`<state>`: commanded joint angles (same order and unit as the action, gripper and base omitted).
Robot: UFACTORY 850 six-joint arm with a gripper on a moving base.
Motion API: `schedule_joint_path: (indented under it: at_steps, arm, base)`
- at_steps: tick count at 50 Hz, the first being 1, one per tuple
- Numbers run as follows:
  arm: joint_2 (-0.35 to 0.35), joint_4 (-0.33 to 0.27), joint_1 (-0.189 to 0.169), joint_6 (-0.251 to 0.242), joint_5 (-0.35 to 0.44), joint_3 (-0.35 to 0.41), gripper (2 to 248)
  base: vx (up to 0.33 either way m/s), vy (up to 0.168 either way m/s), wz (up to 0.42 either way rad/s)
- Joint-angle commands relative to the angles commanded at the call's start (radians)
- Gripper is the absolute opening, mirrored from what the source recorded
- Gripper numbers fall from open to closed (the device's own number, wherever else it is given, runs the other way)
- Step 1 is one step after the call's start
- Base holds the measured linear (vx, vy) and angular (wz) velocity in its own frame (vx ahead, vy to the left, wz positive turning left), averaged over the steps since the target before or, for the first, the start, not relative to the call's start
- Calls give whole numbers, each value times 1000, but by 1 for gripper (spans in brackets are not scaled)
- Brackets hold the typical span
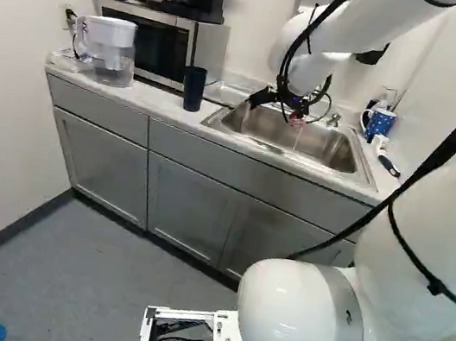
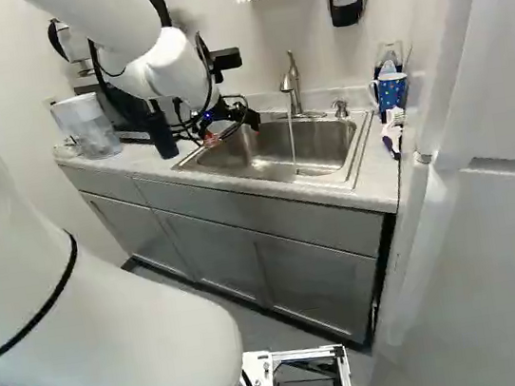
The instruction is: Rinse the cup and place it in the tray
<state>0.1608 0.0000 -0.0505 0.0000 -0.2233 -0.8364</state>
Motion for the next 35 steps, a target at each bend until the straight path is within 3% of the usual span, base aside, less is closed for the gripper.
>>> schedule_joint_path:
  at_steps: [35]
  arm:
    - [-2,0,126,0,0,-2,247]
  base:
    - [0,0,0]
